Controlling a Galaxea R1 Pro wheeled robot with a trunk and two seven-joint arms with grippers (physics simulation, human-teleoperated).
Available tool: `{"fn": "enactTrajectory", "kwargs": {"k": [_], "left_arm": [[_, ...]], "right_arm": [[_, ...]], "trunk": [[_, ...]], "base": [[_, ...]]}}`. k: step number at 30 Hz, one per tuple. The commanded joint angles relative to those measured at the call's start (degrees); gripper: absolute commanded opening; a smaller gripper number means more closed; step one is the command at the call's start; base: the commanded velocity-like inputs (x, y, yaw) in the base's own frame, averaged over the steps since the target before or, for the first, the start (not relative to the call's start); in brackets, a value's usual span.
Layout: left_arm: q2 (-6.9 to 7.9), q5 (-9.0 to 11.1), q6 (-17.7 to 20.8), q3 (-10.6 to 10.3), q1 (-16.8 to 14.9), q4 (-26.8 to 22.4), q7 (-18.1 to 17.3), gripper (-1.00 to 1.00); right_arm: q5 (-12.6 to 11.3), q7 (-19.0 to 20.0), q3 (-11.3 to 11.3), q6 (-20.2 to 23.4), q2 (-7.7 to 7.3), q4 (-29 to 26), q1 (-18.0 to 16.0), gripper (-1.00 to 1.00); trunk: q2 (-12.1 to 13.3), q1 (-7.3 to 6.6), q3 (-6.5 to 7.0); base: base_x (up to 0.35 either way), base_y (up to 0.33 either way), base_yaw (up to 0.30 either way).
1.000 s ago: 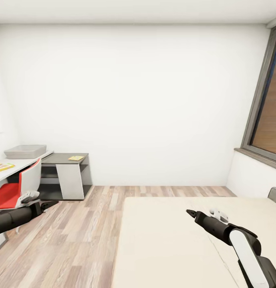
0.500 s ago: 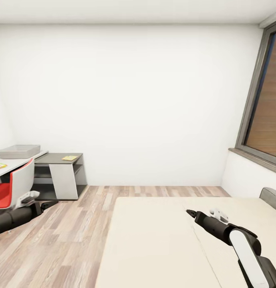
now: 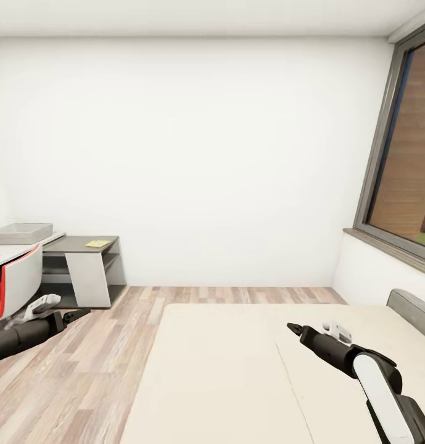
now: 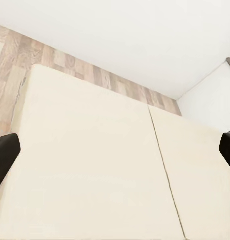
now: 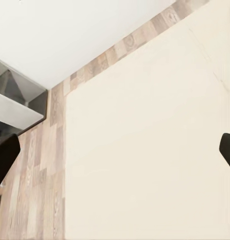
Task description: Put all the toys in the child's room - the three board games (two on the bed and one on the table), the two jigsaw puzzles on the table, and the tennis ball on the table - inside the toy box on the table in the child's room.
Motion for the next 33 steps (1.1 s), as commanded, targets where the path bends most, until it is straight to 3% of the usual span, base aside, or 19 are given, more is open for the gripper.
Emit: {"fn": "enactTrajectory", "kwargs": {"k": [1,33], "left_arm": [[0.00,-0.19,0.31,0.08,-0.03,0.00,-0.30,1.00],[0.00,-0.19,0.31,-0.01,-0.03,0.00,-0.24,1.00]], "right_arm": [[-0.60,-0.50,-0.01,0.15,-0.01,-0.04,-0.02,1.00],[-0.68,-0.50,-0.01,0.24,-0.01,0.02,-0.02,1.00]], "trunk": [[-0.05,0.03,-0.03],[-0.05,0.03,-0.03]], "base": [[0.000,-0.302,0.000],[0.000,-0.302,0.000]]}}
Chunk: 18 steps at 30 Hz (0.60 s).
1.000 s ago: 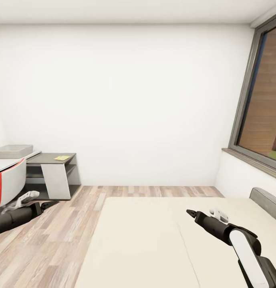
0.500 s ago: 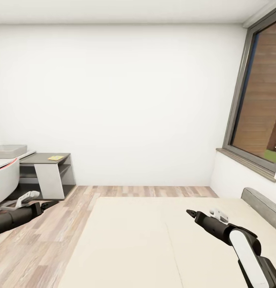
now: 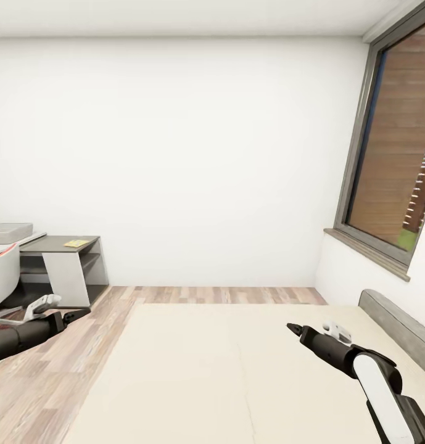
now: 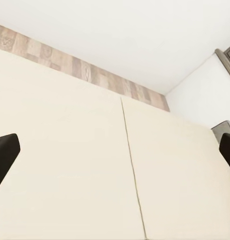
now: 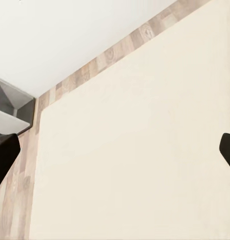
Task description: Put all the toys in the child's room - the three board games (two on the bed and one on the table), the two jigsaw puzzles on the table, and the tennis ball on the table - inside the toy box on the table in the child's room.
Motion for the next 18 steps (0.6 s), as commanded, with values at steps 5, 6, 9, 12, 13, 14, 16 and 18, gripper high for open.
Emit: {"fn": "enactTrajectory", "kwargs": {"k": [5,6,9,12,13,14,16,18], "left_arm": [[0.00,-0.19,0.31,0.08,-0.03,0.00,-0.32,1.00],[0.00,-0.19,0.31,0.08,-0.03,0.00,-0.31,1.00],[0.00,-0.19,0.31,0.08,-0.03,0.00,-0.31,1.00],[0.00,-0.19,0.31,0.08,-0.03,0.00,-0.31,1.00],[0.00,-0.19,0.31,0.08,-0.03,0.00,-0.31,1.00],[0.00,-0.19,0.31,0.08,-0.03,0.00,-0.32,1.00],[0.00,-0.19,0.31,0.08,-0.03,0.00,-0.34,1.00],[0.00,-0.19,0.31,0.08,-0.03,0.00,-0.33,1.00]], "right_arm": [[-0.60,-0.51,-0.01,0.15,-0.01,-0.02,-0.02,1.00],[-0.60,-0.51,-0.01,0.15,-0.01,-0.02,-0.02,1.00],[-0.60,-0.51,-0.01,0.15,-0.01,-0.02,-0.02,1.00],[-0.60,-0.51,-0.01,0.15,-0.01,-0.02,-0.02,1.00],[-0.60,-0.51,-0.01,0.15,-0.01,-0.02,-0.02,1.00],[-0.60,-0.51,-0.01,0.15,-0.01,-0.02,-0.02,1.00],[-0.60,-0.51,-0.01,0.15,-0.01,-0.02,-0.03,1.00],[-0.61,-0.51,-0.01,0.15,-0.01,-0.02,-0.03,1.00]], "trunk": [[-0.05,0.03,-0.03],[-0.05,0.03,-0.03],[-0.05,0.03,-0.03],[-0.05,0.03,-0.03],[-0.05,0.03,-0.03],[-0.05,0.03,-0.03],[-0.05,0.03,-0.03],[-0.05,0.03,-0.03]], "base": [[0.000,-0.302,0.000],[0.000,-0.302,0.000],[0.000,-0.302,0.000],[0.000,-0.302,0.000],[0.000,-0.302,0.000],[0.000,-0.302,0.000],[0.000,-0.302,0.000],[0.000,-0.302,0.000]]}}
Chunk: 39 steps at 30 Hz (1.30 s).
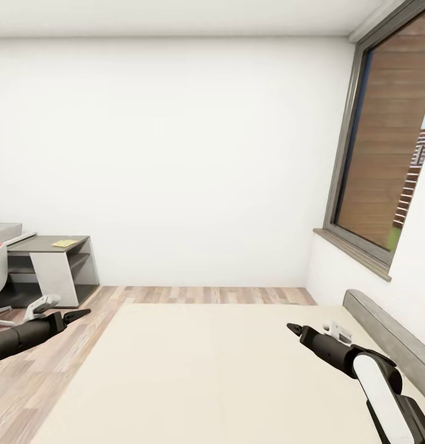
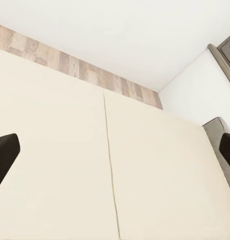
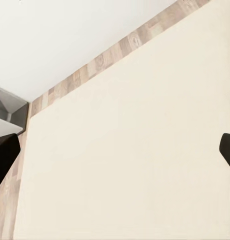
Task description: Put all the toys in the child's room - the three board games (two on the bed and one on the table), the two jigsaw puzzles on the table, and the tennis ball on the table - inside the toy box on the table in the child's room.
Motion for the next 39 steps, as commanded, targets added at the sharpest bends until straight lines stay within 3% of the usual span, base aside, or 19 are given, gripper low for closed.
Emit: {"fn": "enactTrajectory", "kwargs": {"k": [1,28,39], "left_arm": [[0.00,-0.19,0.31,0.06,-0.03,0.00,-0.30,1.00],[0.00,-0.19,0.31,0.01,-0.03,0.00,-0.32,1.00],[0.00,-0.19,0.31,0.07,-0.03,0.00,-0.32,1.00]], "right_arm": [[-0.62,-0.51,-0.01,0.15,-0.01,-0.04,-0.02,1.00],[-0.99,-0.77,-0.10,0.81,-0.01,0.05,-0.37,1.00],[-0.70,-0.60,0.62,0.70,-0.01,0.09,-0.30,1.00]], "trunk": [[-0.05,0.03,-0.03],[-0.05,0.03,-0.89],[-0.05,0.03,-0.90]], "base": [[0.000,-0.302,0.000],[0.000,-0.301,-0.001],[0.000,-0.068,0.000]]}}
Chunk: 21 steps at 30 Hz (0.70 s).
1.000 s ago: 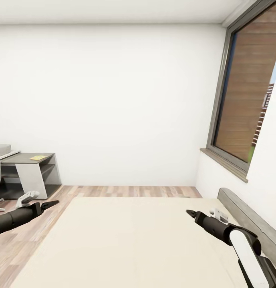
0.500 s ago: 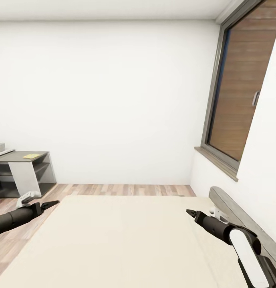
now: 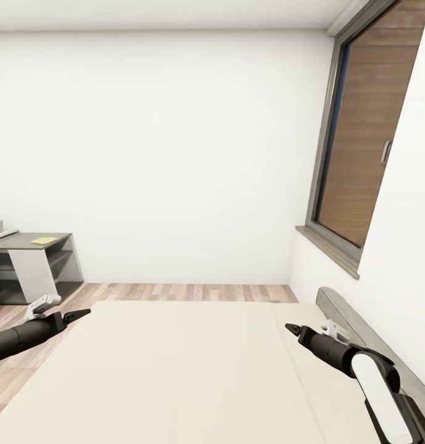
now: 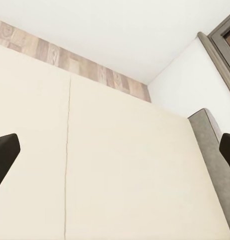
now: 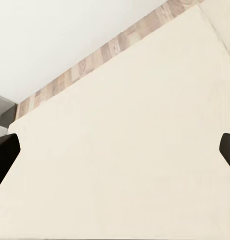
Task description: Put all the toys in the child's room - the three board games (two on the bed and one on the table), the two jigsaw puzzles on the table, and the tennis ball on the table - inside the toy box on the table in the child's room.
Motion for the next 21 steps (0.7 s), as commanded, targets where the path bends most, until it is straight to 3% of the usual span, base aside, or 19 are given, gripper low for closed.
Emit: {"fn": "enactTrajectory", "kwargs": {"k": [1,5,11,16,18,21], "left_arm": [[-0.01,-0.20,0.29,0.08,-0.03,0.01,-0.32,1.00],[-0.01,-0.18,0.29,0.02,-0.03,0.01,-0.32,1.00],[-0.51,-0.20,0.63,-0.52,-0.03,0.01,-0.02,1.00],[-4.04,-0.91,0.84,-2.82,-0.96,0.47,1.19,1.00],[-6.65,-2.42,0.88,-6.45,-2.97,1.76,4.39,1.00],[-9.58,-5.42,0.78,-10.64,-5.76,4.61,9.31,1.00]], "right_arm": [[-0.54,-0.54,1.05,0.06,-0.01,0.02,-0.02,1.00],[-0.30,-0.90,5.28,-0.22,-0.02,2.37,-0.74,1.00],[-0.29,-1.22,6.90,0.07,-0.01,12.78,-6.28,1.00],[-0.16,-3.97,8.57,-0.14,0.06,25.93,-12.56,1.00],[-0.05,-6.43,9.90,-0.53,0.12,31.74,-15.29,1.00],[0.07,-8.39,11.04,-0.82,0.31,34.86,-16.64,1.00]], "trunk": [[-0.05,0.02,-0.03],[-0.05,0.02,-0.03],[-0.05,0.02,-0.03],[-0.05,0.02,-0.03],[-0.05,0.02,-0.03],[-0.05,0.02,-0.03]], "base": [[0.000,-0.006,0.000],[0.000,-0.003,0.000],[0.000,0.000,0.000],[0.000,0.000,0.000],[0.000,0.000,0.000],[0.000,0.000,0.000]]}}
